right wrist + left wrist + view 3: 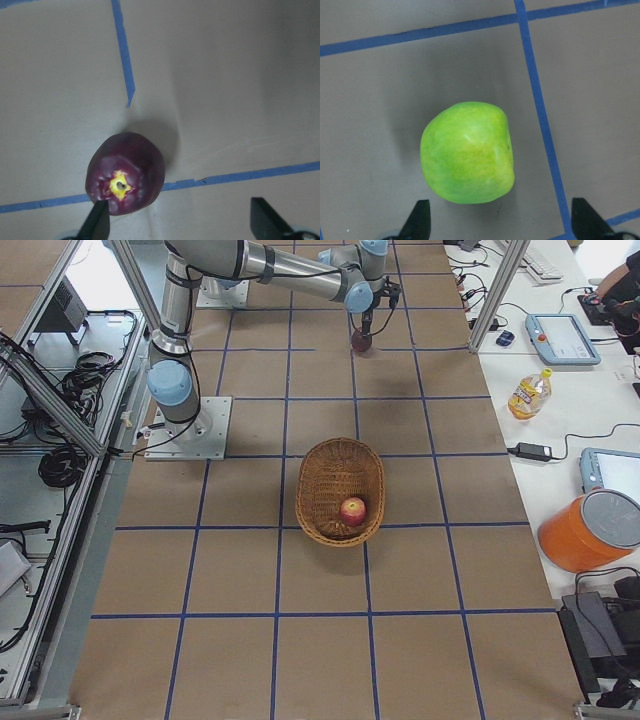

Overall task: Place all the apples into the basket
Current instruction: 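Grasp the purple apple with right gripper while left grasps green apple, then lift purple apple toward basket with right gripper while left carries green apple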

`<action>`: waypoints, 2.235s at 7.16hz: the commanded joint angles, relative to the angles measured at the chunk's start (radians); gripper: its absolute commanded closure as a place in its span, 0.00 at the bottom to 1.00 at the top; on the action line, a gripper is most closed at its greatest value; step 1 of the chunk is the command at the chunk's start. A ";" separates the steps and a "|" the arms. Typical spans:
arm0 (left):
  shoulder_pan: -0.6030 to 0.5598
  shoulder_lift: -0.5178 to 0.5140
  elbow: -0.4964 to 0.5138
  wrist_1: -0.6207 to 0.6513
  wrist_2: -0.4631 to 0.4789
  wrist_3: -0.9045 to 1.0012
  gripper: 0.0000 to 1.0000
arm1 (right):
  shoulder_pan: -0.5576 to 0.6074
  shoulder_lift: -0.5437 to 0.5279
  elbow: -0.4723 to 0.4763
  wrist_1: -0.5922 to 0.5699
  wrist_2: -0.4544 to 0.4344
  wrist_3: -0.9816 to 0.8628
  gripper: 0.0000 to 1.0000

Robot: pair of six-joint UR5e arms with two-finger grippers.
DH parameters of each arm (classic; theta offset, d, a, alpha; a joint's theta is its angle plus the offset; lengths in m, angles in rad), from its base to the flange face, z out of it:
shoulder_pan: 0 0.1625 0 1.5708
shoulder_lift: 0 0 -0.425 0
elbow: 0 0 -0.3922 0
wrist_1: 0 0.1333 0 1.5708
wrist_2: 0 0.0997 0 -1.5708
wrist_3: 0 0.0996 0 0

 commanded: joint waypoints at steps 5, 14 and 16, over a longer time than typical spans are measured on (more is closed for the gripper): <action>0.001 -0.089 0.033 0.010 -0.021 -0.052 0.00 | 0.047 0.137 -0.063 -0.028 -0.005 0.074 0.00; -0.140 -0.001 0.121 -0.161 0.001 -0.299 0.97 | -0.001 0.164 -0.141 0.065 -0.012 0.019 0.53; -0.265 0.087 0.058 -0.198 -0.007 -0.487 0.96 | -0.159 0.103 -0.188 0.222 -0.002 -0.148 0.53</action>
